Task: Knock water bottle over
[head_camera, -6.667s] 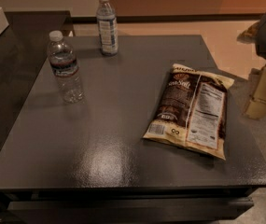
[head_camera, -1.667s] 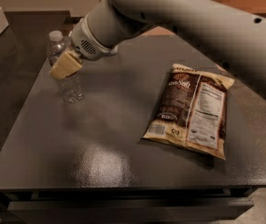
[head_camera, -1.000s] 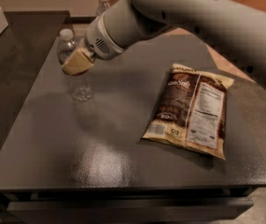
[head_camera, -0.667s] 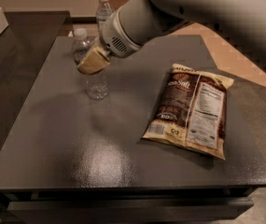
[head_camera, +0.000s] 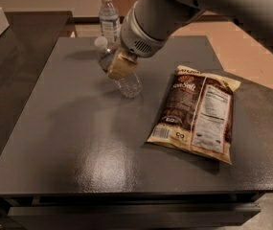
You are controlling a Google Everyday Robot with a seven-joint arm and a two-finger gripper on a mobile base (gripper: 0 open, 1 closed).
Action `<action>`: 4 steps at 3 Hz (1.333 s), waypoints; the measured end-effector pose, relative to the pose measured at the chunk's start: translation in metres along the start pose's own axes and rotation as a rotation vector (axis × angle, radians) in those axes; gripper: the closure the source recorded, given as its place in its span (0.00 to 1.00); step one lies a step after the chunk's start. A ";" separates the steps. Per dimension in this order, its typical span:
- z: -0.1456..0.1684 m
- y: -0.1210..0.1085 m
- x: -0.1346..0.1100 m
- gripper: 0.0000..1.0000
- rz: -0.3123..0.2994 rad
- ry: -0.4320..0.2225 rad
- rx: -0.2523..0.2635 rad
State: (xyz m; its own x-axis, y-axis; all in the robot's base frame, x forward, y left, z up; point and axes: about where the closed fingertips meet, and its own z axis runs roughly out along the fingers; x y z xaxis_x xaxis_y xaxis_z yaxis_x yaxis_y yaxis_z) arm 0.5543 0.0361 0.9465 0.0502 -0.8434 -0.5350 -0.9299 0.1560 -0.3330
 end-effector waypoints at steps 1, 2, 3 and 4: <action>-0.008 0.004 0.011 1.00 -0.164 0.109 0.027; -0.010 0.012 0.014 1.00 -0.345 0.195 0.011; -0.005 0.025 0.012 1.00 -0.510 0.272 -0.036; 0.000 0.037 0.009 1.00 -0.622 0.316 -0.085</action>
Offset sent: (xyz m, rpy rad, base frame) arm -0.0210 -0.0179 -0.0097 -0.4895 -0.2290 0.3570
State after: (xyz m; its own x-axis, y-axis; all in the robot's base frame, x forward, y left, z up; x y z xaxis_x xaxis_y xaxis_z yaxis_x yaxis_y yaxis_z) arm 0.5203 0.0347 0.9292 0.4857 -0.8741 -0.0095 -0.7889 -0.4336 -0.4354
